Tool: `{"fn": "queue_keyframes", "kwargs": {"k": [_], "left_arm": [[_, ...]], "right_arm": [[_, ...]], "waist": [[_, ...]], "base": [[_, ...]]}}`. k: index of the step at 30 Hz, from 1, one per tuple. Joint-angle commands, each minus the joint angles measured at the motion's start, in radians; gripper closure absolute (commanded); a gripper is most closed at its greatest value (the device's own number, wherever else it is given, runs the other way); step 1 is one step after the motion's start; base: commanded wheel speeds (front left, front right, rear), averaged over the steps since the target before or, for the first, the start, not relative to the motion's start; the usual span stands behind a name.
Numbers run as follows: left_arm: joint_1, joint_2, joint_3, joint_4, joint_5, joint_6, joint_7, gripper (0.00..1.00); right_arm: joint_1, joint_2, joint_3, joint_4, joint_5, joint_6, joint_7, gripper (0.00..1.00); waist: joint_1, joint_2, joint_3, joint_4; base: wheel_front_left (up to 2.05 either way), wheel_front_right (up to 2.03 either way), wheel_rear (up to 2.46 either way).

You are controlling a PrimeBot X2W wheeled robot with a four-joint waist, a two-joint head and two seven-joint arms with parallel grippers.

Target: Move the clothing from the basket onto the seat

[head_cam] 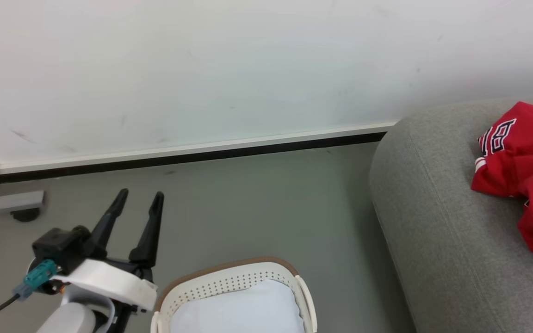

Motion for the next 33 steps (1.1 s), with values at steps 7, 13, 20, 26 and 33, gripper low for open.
{"fn": "queue_keyframes", "kwargs": {"k": [7,13,20,26,33], "left_arm": [[0.062,-0.001,0.078,-0.001,0.027,0.009,-0.001,0.00],[0.096,-0.026,0.139,0.004,0.042,0.023,-0.001,0.00],[0.140,-0.071,0.197,0.013,0.082,0.024,-0.001,0.00],[0.196,-0.157,0.305,0.003,0.122,0.000,-0.001,0.00],[0.250,-0.232,0.378,0.036,0.187,-0.080,-0.001,0.00]], "right_arm": [[0.136,0.107,-0.105,-0.354,-0.054,-0.002,-0.148,0.00],[0.201,0.198,-0.133,-0.475,-0.136,-0.002,-0.352,0.00],[0.283,0.319,-0.142,-0.478,-0.228,-0.002,-0.607,0.00],[0.338,0.401,-0.113,-0.423,-0.264,-0.002,-0.843,0.00],[0.369,0.430,-0.054,-0.280,-0.243,-0.002,-1.012,0.00]], "waist": [[0.0002,0.0000,-0.020,0.044],[0.0002,0.0000,-0.027,0.072],[0.0002,0.0000,-0.041,0.093],[0.0002,0.0000,-0.047,0.101],[0.0002,0.0000,-0.049,0.102]], "base": [[0.00,0.00,0.00],[0.00,0.00,0.00],[0.00,0.00,0.00],[0.00,0.00,0.00],[0.00,0.00,0.00]]}}
